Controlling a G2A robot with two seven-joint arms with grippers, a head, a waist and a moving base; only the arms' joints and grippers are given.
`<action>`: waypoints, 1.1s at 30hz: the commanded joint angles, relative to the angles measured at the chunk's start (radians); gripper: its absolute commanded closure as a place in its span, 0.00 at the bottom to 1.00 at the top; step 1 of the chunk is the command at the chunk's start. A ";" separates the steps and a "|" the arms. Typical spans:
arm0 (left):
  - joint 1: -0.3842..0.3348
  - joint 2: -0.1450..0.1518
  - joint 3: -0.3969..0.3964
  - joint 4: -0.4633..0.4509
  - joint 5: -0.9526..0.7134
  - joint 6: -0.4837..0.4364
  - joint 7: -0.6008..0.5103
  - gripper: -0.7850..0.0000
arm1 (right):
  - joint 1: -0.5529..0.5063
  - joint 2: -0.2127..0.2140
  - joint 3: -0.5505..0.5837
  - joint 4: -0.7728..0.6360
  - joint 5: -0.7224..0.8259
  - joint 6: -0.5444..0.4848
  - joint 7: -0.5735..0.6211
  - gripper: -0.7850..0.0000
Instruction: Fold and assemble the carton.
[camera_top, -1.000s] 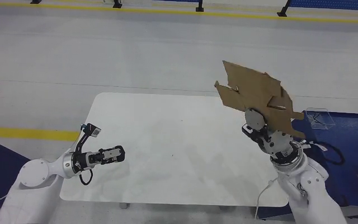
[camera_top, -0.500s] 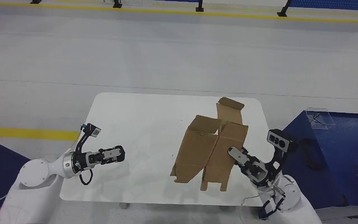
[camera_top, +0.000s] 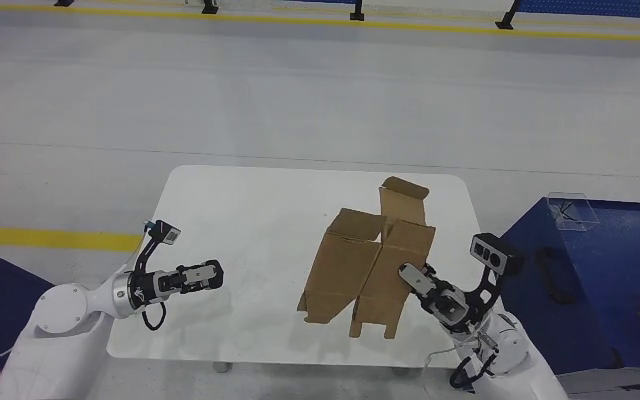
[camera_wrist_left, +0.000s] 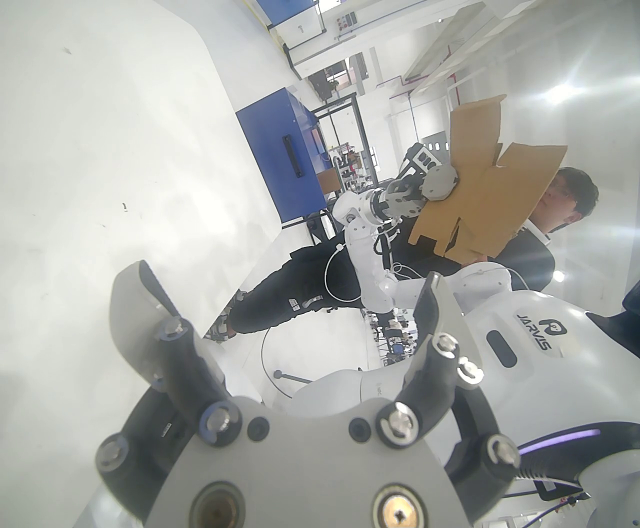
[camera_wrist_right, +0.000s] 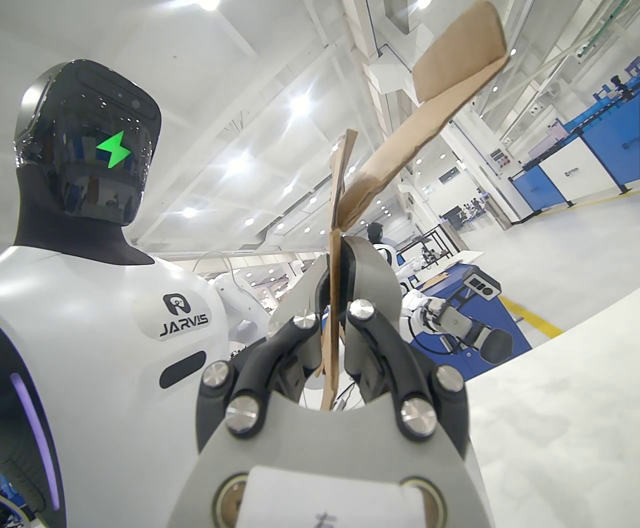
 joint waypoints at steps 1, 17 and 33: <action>0.000 0.000 0.000 0.000 0.000 0.000 0.000 0.00 | 0.012 -0.009 0.091 -0.014 -0.249 -0.053 -0.091 1.00; 0.000 0.000 0.000 0.000 0.000 0.000 0.000 0.00 | 0.026 -0.099 0.153 -0.132 -2.271 0.331 -1.580 1.00; 0.000 0.000 0.000 0.000 0.000 0.000 0.000 0.00 | 0.022 -0.052 0.099 -0.009 -2.993 0.930 -1.862 1.00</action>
